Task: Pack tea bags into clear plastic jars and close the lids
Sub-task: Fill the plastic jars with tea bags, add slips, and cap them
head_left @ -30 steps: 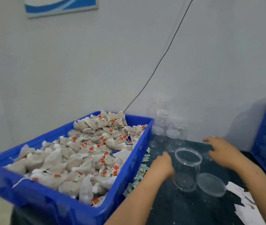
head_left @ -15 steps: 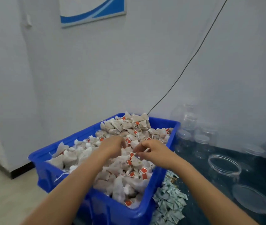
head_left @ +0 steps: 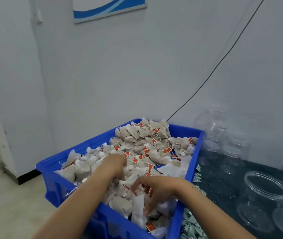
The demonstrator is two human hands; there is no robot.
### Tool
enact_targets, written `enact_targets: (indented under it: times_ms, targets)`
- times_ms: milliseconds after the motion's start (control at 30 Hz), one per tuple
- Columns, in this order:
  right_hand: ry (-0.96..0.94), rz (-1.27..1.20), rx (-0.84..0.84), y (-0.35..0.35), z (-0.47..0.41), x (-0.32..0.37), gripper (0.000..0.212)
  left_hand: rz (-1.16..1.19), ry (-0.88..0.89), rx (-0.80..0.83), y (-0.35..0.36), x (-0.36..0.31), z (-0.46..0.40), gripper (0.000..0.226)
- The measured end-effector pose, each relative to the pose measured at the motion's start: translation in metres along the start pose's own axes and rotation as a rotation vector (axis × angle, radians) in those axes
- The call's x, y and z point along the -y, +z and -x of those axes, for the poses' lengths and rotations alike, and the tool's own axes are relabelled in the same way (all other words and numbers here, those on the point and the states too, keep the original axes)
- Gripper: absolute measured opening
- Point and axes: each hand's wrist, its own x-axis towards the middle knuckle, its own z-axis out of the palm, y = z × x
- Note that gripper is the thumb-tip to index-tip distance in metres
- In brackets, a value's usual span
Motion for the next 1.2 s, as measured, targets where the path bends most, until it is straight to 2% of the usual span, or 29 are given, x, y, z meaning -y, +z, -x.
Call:
enact_targets:
  times_ms: [100,233,300,433,500,600,633,700,800,900,967,1033,1100,1200]
  targets:
    - [-0.011,0.053,0.010,0.005,-0.004,0.002,0.055,0.022,0.022,-0.080,0.002,0.001,0.000,0.033]
    - [-0.030,0.159,-0.147,0.008,-0.003,0.003,0.020,0.196,0.079,-0.181,0.006,0.012,-0.002,0.022]
    - [0.007,0.079,-0.260,0.008,-0.001,0.003,0.014,0.357,0.113,-0.257,0.009,0.015,-0.003,0.010]
    - [0.053,-0.143,-0.510,0.003,0.000,0.001,0.011,0.542,0.157,-0.392,0.009,0.012,-0.007,0.020]
    - [0.029,-0.186,-0.521,-0.001,-0.004,0.001,0.025,0.613,0.164,-0.458,0.008,0.010,-0.008,0.019]
    - [-0.024,-0.112,-0.377,-0.004,-0.018,0.007,0.057,0.707,0.151,-0.566,0.005,0.010,-0.009,0.015]
    - [-0.021,-0.058,-0.320,-0.003,-0.023,0.010,0.062,0.733,0.152,-0.592,0.004,0.009,-0.009,0.010]
    - [0.000,0.045,-0.227,0.000,-0.034,0.017,0.059,0.774,0.172,-0.620,0.002,0.007,-0.007,0.009]
    - [0.003,0.161,-0.242,0.000,-0.041,0.021,0.035,0.789,0.187,-0.611,0.002,0.005,-0.007,0.018]
    - [0.039,-0.074,-0.441,-0.009,-0.039,0.010,0.008,0.802,0.193,-0.615,0.001,0.006,-0.010,0.019]
    - [0.087,-0.353,-0.577,-0.015,-0.034,0.004,0.016,0.797,0.199,-0.604,0.001,0.006,-0.011,0.021]
    - [0.123,-0.492,-0.668,-0.016,-0.031,0.001,0.027,0.767,0.214,-0.548,0.002,0.006,-0.012,0.023]
    - [0.141,-0.495,-0.596,-0.013,-0.031,0.002,0.024,0.735,0.225,-0.452,0.006,0.006,-0.012,0.019]
    - [0.199,-0.470,-0.248,-0.007,-0.030,0.005,0.034,0.613,0.202,-0.307,0.010,0.008,-0.012,0.017]
